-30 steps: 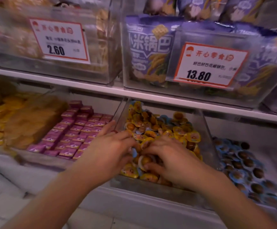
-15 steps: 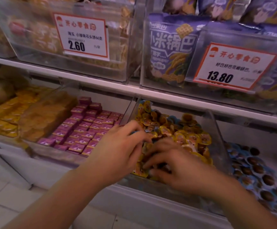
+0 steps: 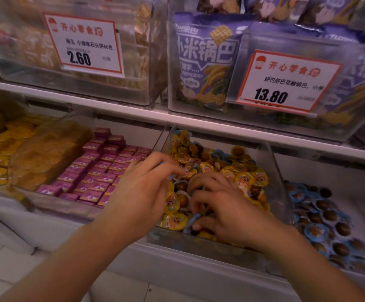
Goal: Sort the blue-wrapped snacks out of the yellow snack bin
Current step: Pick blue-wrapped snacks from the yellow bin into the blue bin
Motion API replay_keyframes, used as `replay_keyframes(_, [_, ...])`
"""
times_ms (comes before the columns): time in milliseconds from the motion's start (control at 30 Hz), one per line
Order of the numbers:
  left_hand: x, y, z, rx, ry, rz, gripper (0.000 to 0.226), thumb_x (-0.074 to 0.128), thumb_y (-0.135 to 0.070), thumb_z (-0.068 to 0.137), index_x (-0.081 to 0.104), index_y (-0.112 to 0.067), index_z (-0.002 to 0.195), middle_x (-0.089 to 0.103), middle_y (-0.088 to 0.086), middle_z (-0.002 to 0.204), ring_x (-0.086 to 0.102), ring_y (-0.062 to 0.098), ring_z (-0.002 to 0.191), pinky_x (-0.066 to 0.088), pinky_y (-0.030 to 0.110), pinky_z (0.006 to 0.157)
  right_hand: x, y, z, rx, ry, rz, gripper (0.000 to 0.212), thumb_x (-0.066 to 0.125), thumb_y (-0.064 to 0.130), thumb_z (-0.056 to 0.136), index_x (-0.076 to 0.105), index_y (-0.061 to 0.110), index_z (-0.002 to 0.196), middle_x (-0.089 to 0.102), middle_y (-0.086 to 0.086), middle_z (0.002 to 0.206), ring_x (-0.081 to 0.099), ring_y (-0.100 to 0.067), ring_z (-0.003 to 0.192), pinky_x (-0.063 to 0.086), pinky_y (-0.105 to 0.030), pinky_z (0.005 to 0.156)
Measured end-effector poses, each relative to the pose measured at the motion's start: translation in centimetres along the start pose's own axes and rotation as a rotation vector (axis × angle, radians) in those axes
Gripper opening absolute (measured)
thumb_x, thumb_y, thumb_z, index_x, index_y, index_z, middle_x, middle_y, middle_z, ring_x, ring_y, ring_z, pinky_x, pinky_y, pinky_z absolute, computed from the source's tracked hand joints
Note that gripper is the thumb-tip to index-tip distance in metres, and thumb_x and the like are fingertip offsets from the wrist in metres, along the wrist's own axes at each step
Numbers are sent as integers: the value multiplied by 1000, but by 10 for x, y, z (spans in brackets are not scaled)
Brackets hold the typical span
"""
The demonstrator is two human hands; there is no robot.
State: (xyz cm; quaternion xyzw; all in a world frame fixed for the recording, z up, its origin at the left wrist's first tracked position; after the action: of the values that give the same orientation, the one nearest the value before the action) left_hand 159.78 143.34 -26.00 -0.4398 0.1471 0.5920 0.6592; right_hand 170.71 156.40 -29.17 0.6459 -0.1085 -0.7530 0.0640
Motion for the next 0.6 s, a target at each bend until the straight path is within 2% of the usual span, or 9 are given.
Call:
replay_keyframes(67, [2, -4, 0, -17, -20, -70, 29, 41, -26, 99, 65, -26, 114, 53, -12, 110, 57, 13, 93, 48, 38, 76, -15, -8, -3, 67, -142, 215, 25, 78, 38, 77, 54, 31, 79, 59, 17, 110, 46, -10, 119, 39, -40, 101])
replay_keyframes(133, [10, -10, 0, -45, 23, -120, 35, 40, -46, 100, 62, -28, 120, 49, -16, 110, 56, 6, 96, 49, 30, 78, -29, -16, -5, 149, -302, 507, 23, 78, 32, 79, 56, 29, 79, 64, 12, 94, 59, -11, 101, 50, -40, 88])
replay_keyframes(233, [26, -12, 0, -154, 125, -252, 48, 45, -70, 88, 59, -35, 118, 50, -21, 108, 56, 0, 102, 47, 20, 81, -34, -13, -1, 142, -421, 710, 17, 75, 30, 79, 58, 27, 82, 64, 9, 83, 64, -7, 84, 52, -23, 74])
replay_keyframes(300, [27, -9, 3, -239, 98, -385, 38, 51, -69, 86, 61, -38, 105, 59, -19, 100, 59, -2, 94, 47, 19, 75, -28, -9, 2, 120, -387, 714, 11, 71, 29, 83, 61, 30, 87, 66, 11, 88, 65, -7, 89, 51, -19, 75])
replay_keyframes(367, [20, -3, 5, -292, -6, -479, 30, 51, -63, 89, 63, -37, 97, 64, -23, 83, 61, -6, 76, 42, 9, 60, -19, -14, 1, 141, -299, 589, 14, 66, 33, 87, 64, 37, 100, 66, 17, 101, 62, -5, 102, 50, -21, 86])
replay_keyframes(400, [15, -1, 6, -307, -61, -510, 30, 51, -63, 91, 64, -37, 94, 64, -24, 76, 60, -6, 66, 38, 6, 53, -15, -18, 0, 151, -238, 438, 19, 64, 35, 88, 64, 40, 106, 63, 19, 109, 57, -5, 110, 47, -23, 92])
replay_keyframes(433, [12, 2, 7, -325, -107, -548, 32, 51, -64, 90, 65, -36, 92, 63, -21, 70, 58, -5, 60, 38, 8, 50, -10, -21, -1, 147, -173, 230, 24, 61, 37, 88, 64, 40, 112, 59, 20, 117, 50, -6, 117, 44, -27, 99])
replay_keyframes(500, [8, 8, 8, -383, -159, -664, 37, 53, -67, 85, 69, -35, 92, 63, -11, 66, 55, -1, 55, 42, 19, 47, 1, -21, -2, 127, -72, -138, 33, 52, 45, 92, 64, 37, 122, 51, 13, 129, 37, -16, 128, 35, -33, 107])
replay_keyframes(600, [9, 11, 7, -431, -160, -764, 37, 57, -66, 82, 71, -34, 94, 62, -6, 65, 57, 7, 56, 46, 31, 49, 13, -24, 2, 200, 59, -302, 53, 39, 54, 89, 54, 36, 137, 37, 3, 147, 21, -27, 139, 19, -45, 118])
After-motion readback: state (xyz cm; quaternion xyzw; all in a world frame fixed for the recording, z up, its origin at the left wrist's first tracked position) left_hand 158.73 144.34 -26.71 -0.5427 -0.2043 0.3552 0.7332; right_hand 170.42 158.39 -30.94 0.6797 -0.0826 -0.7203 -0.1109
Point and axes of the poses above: each hand's wrist, its own z-axis towards the middle knuckle, its own x-axis out of the palm, y = z × x, the point moved 5 cm from there along z, towards the middle knuckle
